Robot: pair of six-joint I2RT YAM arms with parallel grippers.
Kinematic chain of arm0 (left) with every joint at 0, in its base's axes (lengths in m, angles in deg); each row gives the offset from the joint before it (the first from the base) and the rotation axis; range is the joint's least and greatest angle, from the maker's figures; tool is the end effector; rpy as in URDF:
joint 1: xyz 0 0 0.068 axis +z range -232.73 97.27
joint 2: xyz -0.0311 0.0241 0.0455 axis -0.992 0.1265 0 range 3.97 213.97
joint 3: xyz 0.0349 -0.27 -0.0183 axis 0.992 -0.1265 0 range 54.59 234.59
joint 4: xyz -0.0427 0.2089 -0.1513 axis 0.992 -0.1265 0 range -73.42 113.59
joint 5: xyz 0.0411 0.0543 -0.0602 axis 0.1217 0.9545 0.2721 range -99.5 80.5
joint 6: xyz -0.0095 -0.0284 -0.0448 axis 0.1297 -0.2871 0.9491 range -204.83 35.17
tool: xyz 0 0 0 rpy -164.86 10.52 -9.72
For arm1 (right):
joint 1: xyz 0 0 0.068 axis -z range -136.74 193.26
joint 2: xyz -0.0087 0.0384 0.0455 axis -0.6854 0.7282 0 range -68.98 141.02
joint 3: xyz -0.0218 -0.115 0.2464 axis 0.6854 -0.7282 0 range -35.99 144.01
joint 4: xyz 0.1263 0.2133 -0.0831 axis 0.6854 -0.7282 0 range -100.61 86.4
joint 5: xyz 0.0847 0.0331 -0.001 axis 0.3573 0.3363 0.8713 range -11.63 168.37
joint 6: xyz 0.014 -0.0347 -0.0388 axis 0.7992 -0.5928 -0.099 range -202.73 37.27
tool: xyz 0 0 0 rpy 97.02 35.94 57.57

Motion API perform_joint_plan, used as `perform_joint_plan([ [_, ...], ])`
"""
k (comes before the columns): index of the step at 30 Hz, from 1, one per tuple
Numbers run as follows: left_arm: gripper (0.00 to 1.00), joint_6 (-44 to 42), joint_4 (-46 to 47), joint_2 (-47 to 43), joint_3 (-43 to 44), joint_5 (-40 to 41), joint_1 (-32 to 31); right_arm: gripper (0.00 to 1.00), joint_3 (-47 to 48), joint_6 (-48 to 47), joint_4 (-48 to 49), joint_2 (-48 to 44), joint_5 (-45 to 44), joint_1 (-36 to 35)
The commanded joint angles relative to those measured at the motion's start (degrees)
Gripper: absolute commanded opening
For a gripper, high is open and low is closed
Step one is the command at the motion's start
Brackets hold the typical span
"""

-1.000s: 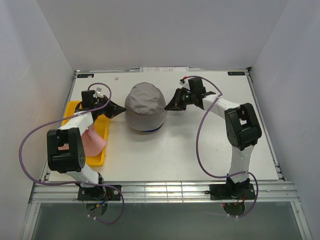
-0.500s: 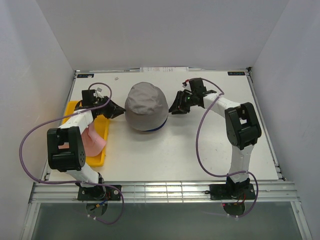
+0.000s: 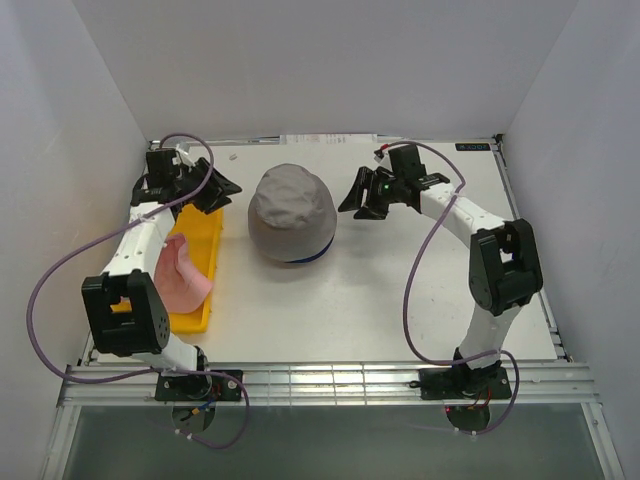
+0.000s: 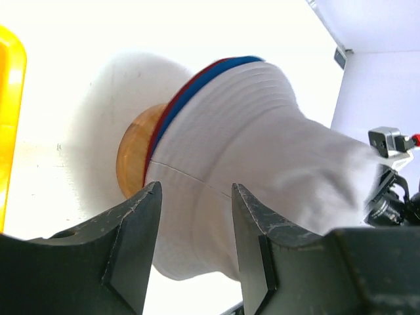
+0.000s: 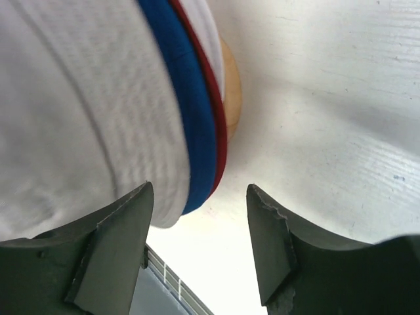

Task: Stack the hats

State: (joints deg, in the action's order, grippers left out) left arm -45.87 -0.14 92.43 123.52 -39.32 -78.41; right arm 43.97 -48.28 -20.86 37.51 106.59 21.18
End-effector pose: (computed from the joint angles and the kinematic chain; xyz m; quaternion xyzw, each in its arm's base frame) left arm 0.3406 0.0080 0.2802 -0.2322 0.8622 -0.3397 0.2956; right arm 0.3801 0.1723 0.2380 0.0010 0.8971 0.3778 0.2290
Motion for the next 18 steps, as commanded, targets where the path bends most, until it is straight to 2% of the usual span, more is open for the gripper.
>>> perform_joint_plan([
  [1,0.57,-2.48,-6.05,-7.07,5.07,4.94,0.08,0.65,-2.00,-1.85,0.47,-6.38,-0.10,0.82],
  [4,0.57,-3.89,-12.99,-10.66,8.23,14.67,0.08,0.67,-5.77,-2.64,1.25,-9.81,0.16,0.99],
  [5,0.57,-4.41,-14.75,-11.55,8.94,21.49,0.08,0.67,-7.09,-2.47,2.04,-10.86,0.86,0.99],
  [9,0.57,-6.61,-23.62,-15.69,9.13,36.28,0.08,0.67,-14.47,-0.45,7.05,-17.45,2.88,0.64],
  [16,0.59,-5.65,-30.41,-23.33,2.19,50.45,0.17,0.67,-20.11,-0.71,9.78,-22.30,4.64,-2.34],
  [18,0.60,-4.95,-30.85,-24.74,1.39,52.23,0.17,0.67,-20.72,-0.88,9.96,-22.82,4.91,-3.57],
])
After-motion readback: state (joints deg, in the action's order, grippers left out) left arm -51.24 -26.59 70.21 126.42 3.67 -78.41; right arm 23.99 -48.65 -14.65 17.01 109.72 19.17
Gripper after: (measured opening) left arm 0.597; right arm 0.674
